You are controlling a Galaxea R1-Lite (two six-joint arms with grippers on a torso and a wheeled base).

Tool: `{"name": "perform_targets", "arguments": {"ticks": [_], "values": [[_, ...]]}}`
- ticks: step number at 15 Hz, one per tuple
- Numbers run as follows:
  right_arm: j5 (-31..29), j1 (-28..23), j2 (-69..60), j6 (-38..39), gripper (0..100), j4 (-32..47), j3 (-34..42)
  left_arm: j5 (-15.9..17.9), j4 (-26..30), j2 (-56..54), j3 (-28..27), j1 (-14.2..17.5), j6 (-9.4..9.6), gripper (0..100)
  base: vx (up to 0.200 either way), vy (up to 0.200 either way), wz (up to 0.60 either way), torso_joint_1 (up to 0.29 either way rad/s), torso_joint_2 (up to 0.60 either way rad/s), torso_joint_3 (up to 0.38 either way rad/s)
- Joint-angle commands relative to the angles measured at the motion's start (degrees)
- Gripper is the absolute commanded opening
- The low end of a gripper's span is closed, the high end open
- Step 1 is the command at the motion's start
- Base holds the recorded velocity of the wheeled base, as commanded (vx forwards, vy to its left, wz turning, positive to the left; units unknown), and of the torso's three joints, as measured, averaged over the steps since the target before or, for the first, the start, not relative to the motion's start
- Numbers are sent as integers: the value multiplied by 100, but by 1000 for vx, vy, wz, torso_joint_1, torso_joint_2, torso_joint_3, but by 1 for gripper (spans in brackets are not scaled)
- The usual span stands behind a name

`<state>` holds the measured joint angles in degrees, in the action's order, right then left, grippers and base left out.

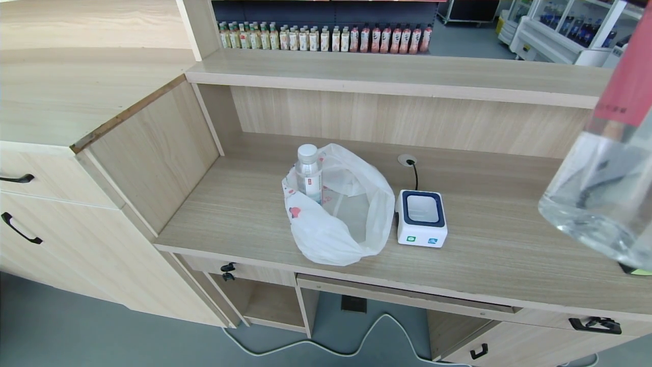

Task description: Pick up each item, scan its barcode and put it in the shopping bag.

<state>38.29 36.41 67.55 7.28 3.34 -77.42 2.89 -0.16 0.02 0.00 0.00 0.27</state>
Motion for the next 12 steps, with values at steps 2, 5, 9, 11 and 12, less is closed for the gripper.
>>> {"name": "perform_targets", "arguments": {"ticks": [2,5,9,11,12], "values": [[3,6,-75,-16,0,61,-1,1,-2,-2,0,0,0,100,0,0,0,0,0,0],[-50,-178,-58,-51,0,44,8,1,-2,-2,0,0,0,100,0,0,0,0,0,0],[-665,-750,109,-367,0,-176,87,1,-2,-2,0,0,0,100,0,0,0,0,0,0],[-964,-1602,338,-482,0,-1134,570,1,-2,-2,0,0,0,100,0,0,0,0,0,0],[-1254,-1963,417,-517,0,-1441,843,1,-2,-2,0,0,0,100,0,0,0,0,0,0]]}}
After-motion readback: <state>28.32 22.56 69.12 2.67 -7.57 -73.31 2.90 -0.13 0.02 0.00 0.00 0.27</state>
